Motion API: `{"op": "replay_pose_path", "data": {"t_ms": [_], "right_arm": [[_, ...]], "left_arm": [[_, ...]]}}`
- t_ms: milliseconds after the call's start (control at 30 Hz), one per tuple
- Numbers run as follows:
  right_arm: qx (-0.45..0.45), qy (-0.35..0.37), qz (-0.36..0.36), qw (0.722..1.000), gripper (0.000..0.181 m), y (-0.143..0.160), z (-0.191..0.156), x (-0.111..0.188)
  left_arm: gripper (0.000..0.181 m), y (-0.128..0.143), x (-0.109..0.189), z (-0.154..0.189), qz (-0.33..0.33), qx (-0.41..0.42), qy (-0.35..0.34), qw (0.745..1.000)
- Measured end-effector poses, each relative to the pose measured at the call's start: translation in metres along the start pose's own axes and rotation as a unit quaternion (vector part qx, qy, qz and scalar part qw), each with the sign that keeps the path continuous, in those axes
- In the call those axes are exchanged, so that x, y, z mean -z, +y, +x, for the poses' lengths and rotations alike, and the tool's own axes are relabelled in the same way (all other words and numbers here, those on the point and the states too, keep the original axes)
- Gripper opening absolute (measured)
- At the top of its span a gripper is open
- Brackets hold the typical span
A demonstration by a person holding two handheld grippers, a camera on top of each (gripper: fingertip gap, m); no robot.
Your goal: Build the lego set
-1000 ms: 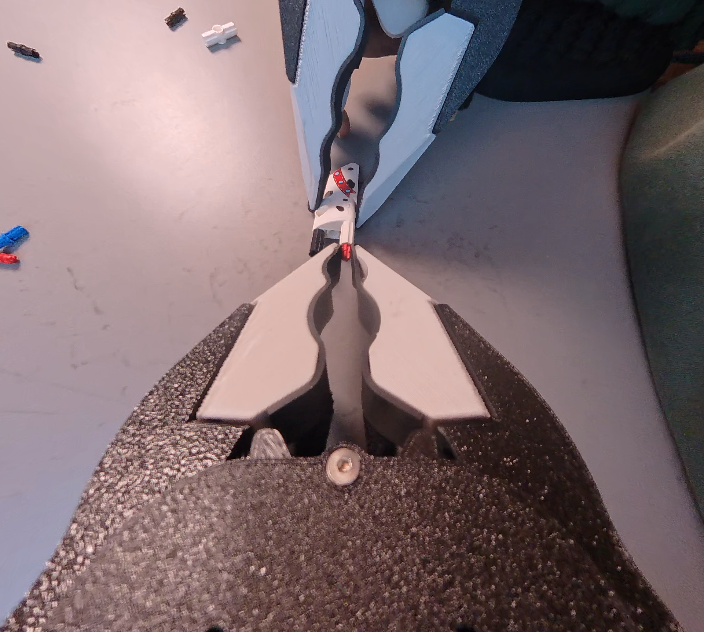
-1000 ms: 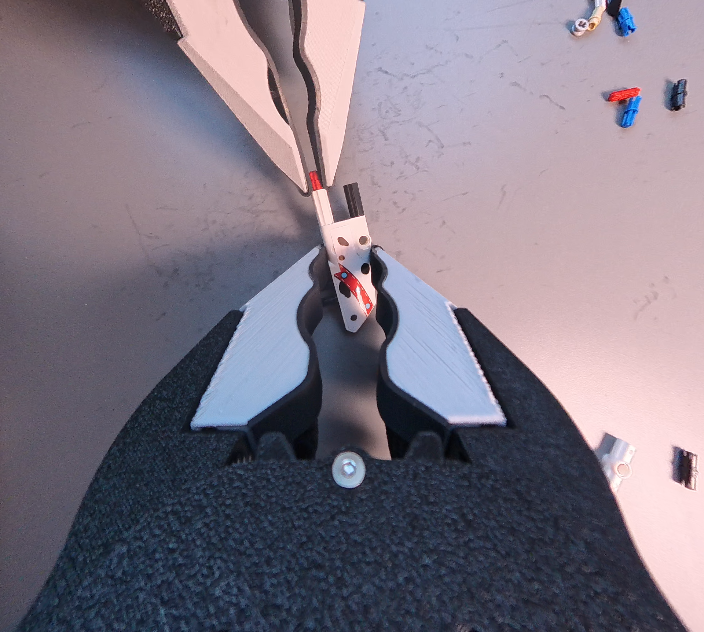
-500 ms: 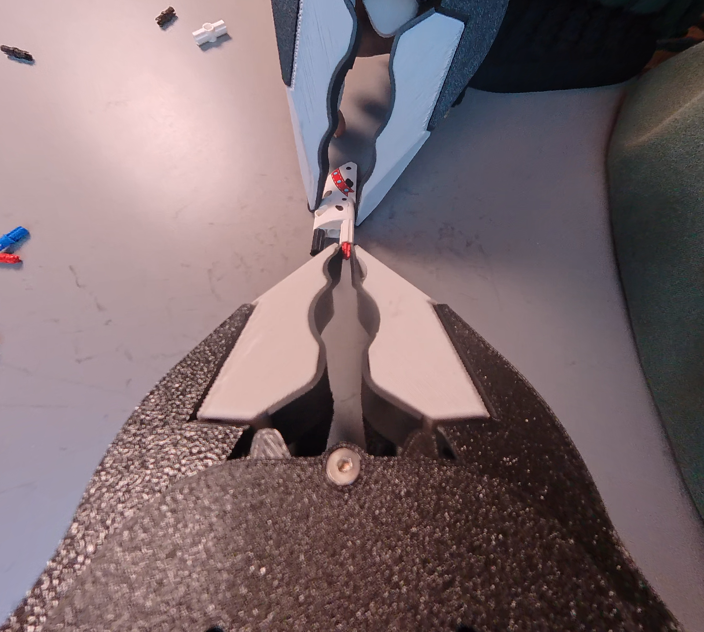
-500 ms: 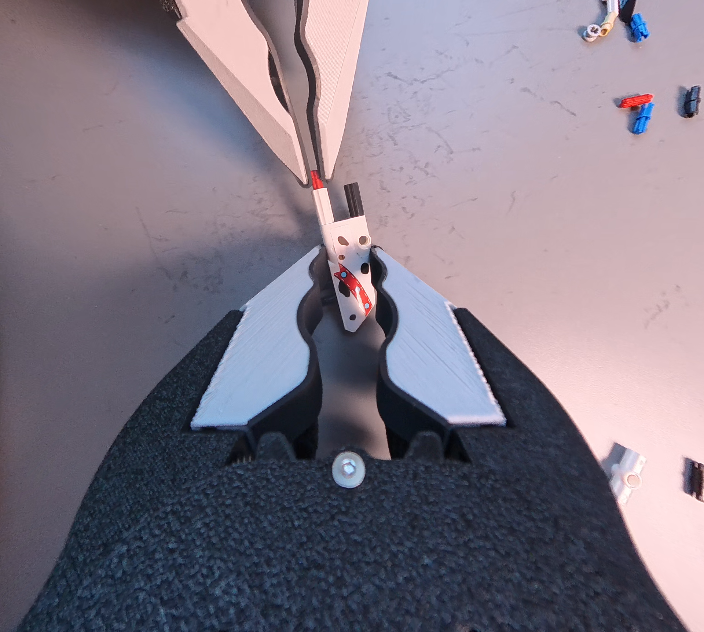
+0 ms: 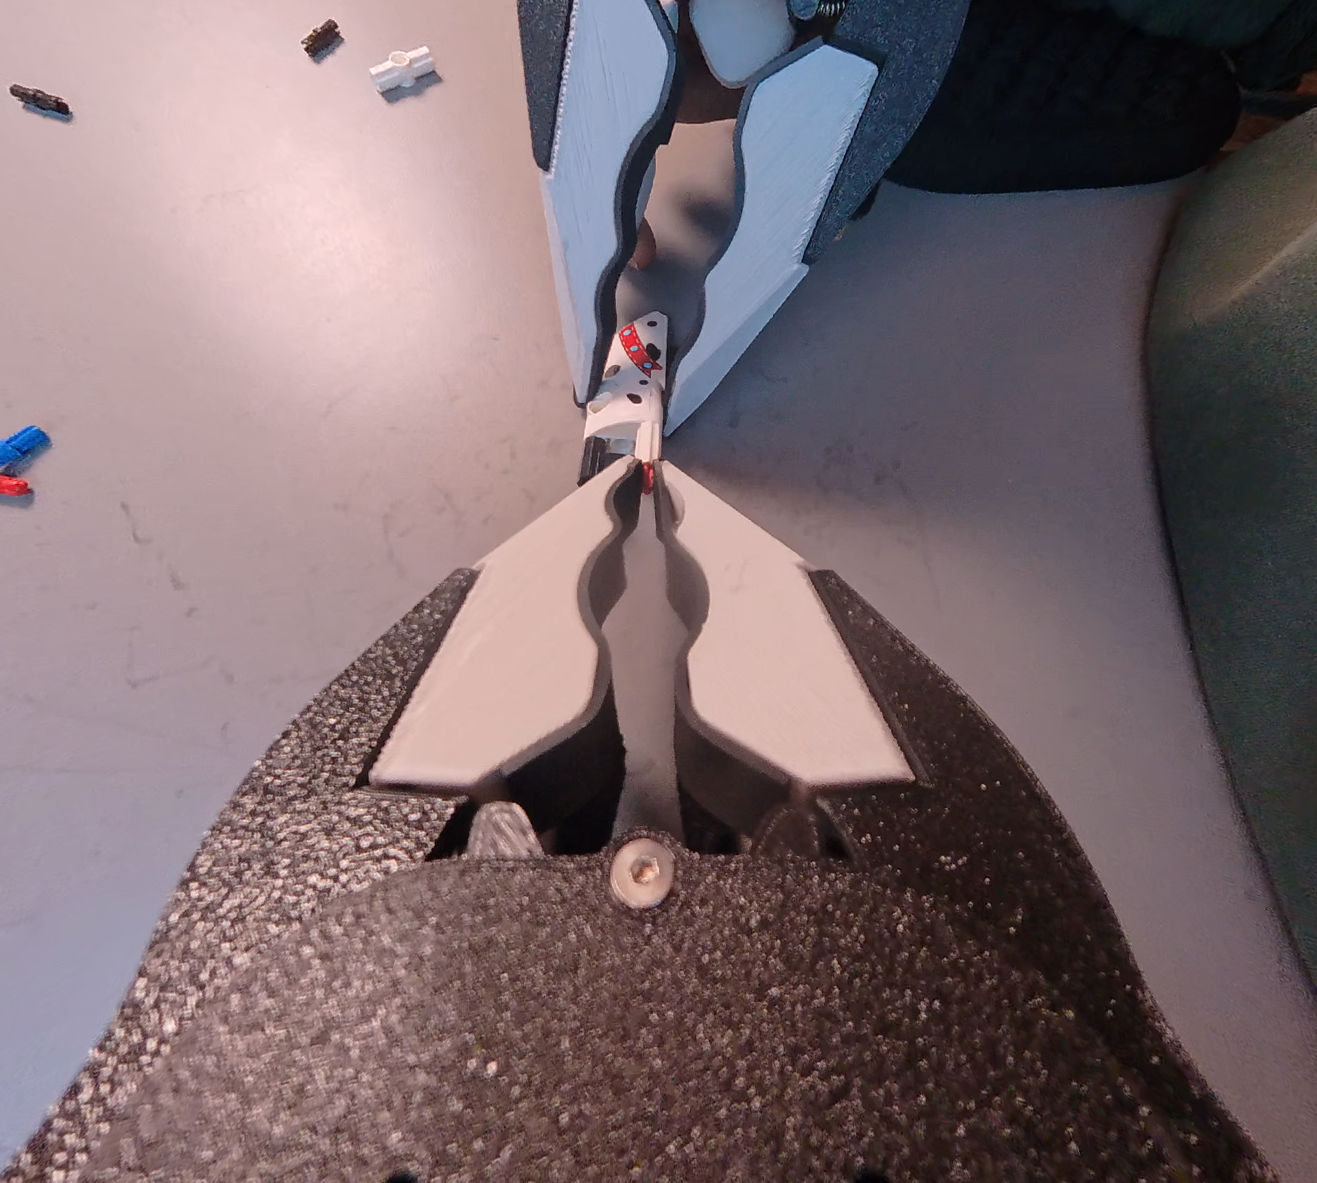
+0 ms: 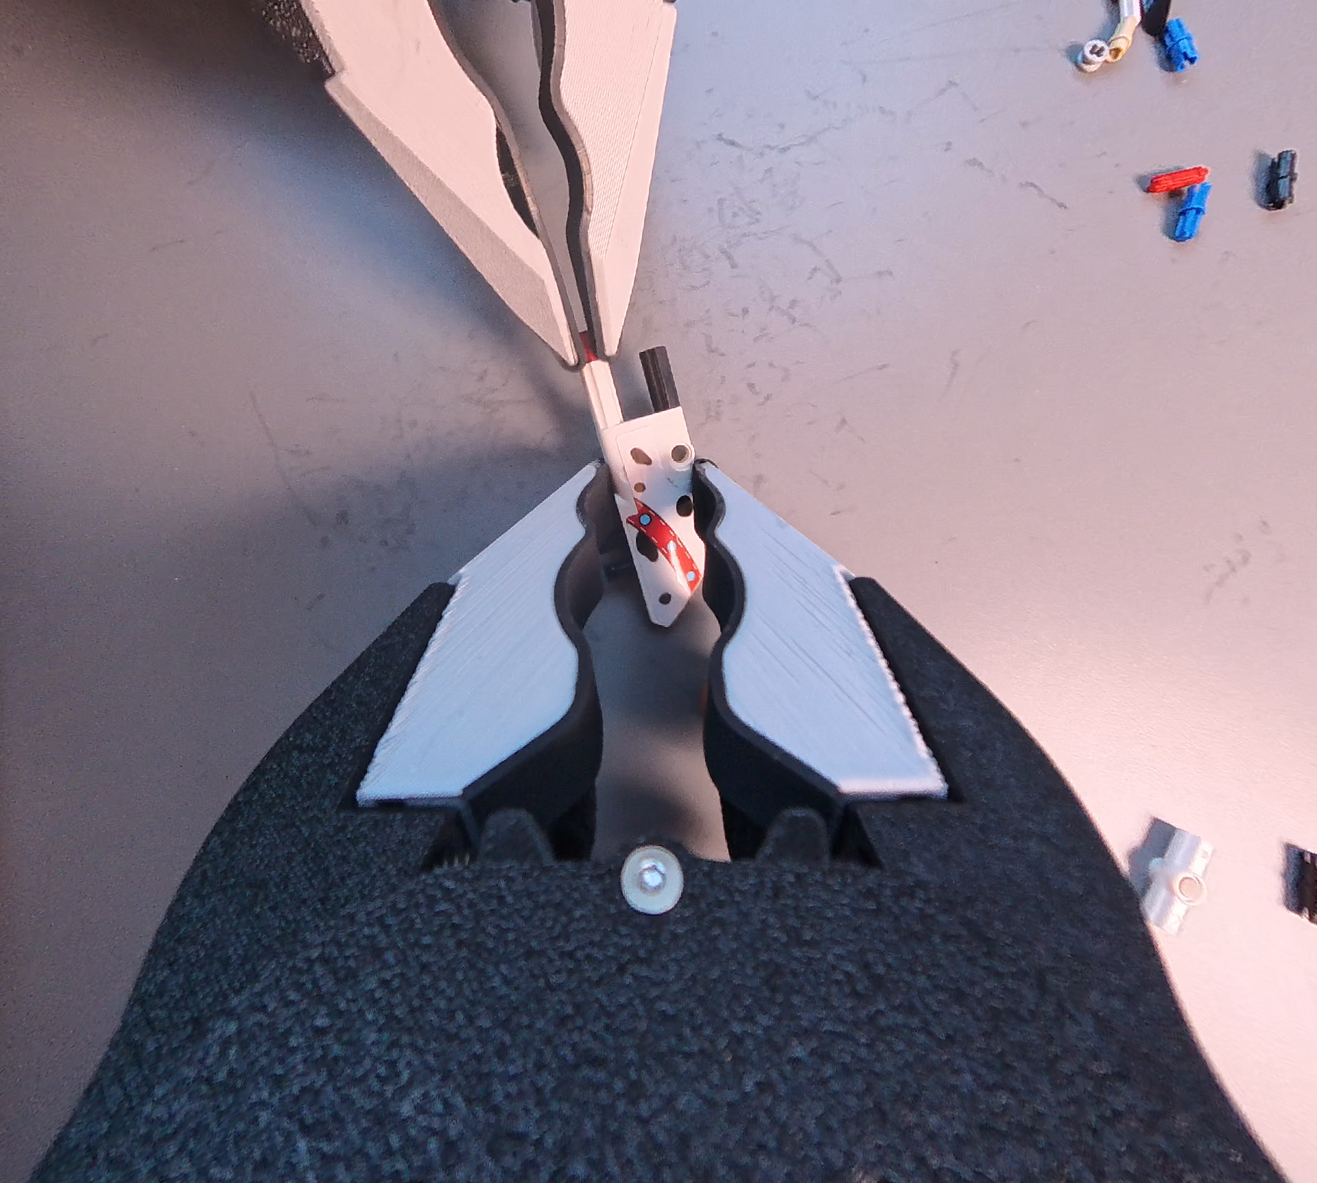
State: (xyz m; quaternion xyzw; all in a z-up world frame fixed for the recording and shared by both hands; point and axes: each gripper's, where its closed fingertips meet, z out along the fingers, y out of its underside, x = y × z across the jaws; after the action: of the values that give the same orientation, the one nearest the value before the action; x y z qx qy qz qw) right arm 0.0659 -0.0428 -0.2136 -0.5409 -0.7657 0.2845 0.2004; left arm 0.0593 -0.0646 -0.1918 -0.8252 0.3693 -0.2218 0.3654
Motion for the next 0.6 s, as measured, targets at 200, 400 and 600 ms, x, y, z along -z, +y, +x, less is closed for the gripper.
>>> {"op": "replay_pose_path", "data": {"t_ms": [200,400,600], "right_arm": [[-0.001,-0.005,0.002,1.000,0.021,-0.001,-0.001,0.000],[0.001,-0.003,0.000,1.000,0.021,0.000,-0.001,0.000],[0.002,-0.001,-0.001,1.000,0.021,0.000,-0.001,0.000]], "left_arm": [[0.007,0.005,0.012,-0.003,-0.004,0.001,-0.003,1.000],[0.004,0.005,0.003,-0.002,-0.011,-0.007,-0.001,1.000],[0.002,0.005,0.002,-0.001,-0.030,-0.022,-0.003,0.999]]}}
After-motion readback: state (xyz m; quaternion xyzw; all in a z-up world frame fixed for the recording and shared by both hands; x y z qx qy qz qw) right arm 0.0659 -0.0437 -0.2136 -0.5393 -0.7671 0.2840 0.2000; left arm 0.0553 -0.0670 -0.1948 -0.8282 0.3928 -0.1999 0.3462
